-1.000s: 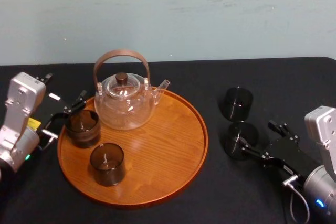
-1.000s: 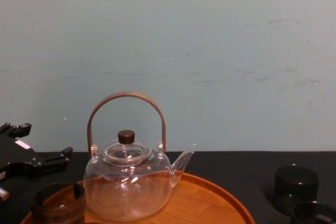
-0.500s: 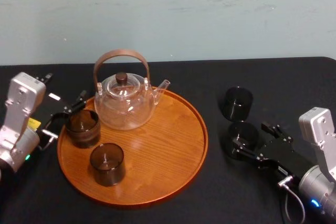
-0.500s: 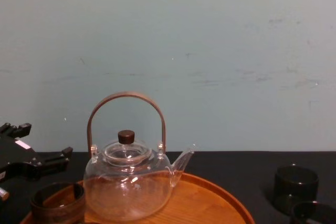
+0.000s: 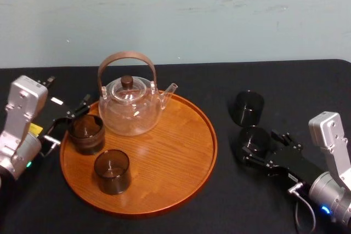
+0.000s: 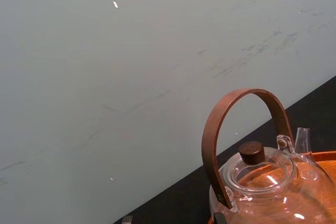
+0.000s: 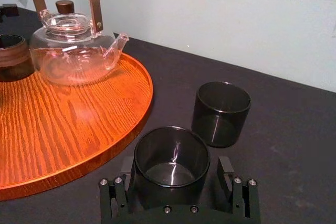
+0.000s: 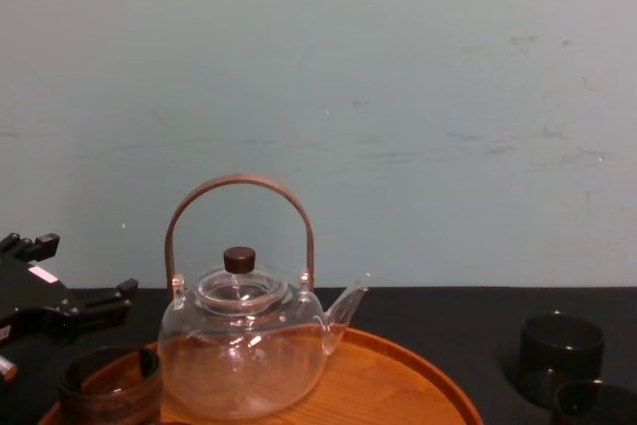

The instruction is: Pick up the glass from the table and place it on the tray.

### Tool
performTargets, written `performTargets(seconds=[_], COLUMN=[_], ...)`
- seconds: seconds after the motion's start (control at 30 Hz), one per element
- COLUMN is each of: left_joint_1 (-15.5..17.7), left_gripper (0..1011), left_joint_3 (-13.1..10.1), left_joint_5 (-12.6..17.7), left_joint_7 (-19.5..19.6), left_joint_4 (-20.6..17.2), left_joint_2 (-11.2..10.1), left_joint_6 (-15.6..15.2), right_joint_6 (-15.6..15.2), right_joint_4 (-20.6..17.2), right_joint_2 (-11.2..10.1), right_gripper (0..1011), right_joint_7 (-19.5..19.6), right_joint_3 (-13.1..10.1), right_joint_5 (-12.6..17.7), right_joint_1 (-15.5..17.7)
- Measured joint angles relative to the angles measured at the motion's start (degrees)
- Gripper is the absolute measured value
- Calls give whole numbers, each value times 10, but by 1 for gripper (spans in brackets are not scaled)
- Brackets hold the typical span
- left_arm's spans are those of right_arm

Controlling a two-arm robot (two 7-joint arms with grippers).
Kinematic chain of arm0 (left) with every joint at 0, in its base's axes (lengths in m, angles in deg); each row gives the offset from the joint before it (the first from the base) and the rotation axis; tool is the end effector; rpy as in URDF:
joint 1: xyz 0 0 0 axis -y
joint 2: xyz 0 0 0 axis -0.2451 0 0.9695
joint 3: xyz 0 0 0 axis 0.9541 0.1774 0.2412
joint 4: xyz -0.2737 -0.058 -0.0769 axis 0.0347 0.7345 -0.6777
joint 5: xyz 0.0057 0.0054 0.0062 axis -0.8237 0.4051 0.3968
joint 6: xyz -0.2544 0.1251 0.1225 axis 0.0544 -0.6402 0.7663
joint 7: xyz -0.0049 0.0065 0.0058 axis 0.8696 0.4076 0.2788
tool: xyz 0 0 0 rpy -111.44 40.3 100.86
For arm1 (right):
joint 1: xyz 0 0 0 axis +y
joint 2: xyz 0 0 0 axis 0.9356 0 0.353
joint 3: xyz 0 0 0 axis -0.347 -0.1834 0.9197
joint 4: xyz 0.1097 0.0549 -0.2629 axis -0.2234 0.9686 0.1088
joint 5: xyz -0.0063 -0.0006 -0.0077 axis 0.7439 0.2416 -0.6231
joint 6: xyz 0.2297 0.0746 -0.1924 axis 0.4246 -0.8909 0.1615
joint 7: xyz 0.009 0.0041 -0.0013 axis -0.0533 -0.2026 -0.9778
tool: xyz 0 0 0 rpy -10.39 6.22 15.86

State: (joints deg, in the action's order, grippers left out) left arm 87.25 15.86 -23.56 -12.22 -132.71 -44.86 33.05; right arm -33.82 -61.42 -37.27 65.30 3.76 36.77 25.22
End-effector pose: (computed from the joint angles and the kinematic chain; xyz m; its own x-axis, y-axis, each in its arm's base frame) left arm 0.3581 0.0826 -0.3022 0.2922 0.8804 0.3736 -0.9553 0.2874 0.0700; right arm 0.2946 -0.0650 -0.3259 0.4961 -0.8652 0.0735 0.8491 0.4657 -0.2494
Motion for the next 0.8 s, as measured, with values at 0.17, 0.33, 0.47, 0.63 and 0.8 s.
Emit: performTargets(seconds=[0.17,0.33,0.47,0.63,0.8], left_joint_1=[0,0,0,0,0], left_gripper=[1001,1001,1001,1001,1001], left_joint_3=[0,0,0,0,0], left_joint_5=[0,0,0,0,0], left_joint_7=[0,0,0,0,0], left_joint_4=[0,0,0,0,0], left_joint_2=[0,0,0,0,0], left_joint_6=[0,0,0,0,0], right_joint_6=[-2,-2,-1,3,10], right_joint_4=[16,28,39,56,74], right_joint_2=[9,16,21,27,32], right_gripper=[1002,1003,1002,1003,1003], right_joint_7=[-10,-18,-24,-31,-39], right_joint_3=[-1,-1,-1,2,4], right_joint_5=[-6,-10,-14,-19,-21], right_joint_1=[-8,-16,-23,-35,-52])
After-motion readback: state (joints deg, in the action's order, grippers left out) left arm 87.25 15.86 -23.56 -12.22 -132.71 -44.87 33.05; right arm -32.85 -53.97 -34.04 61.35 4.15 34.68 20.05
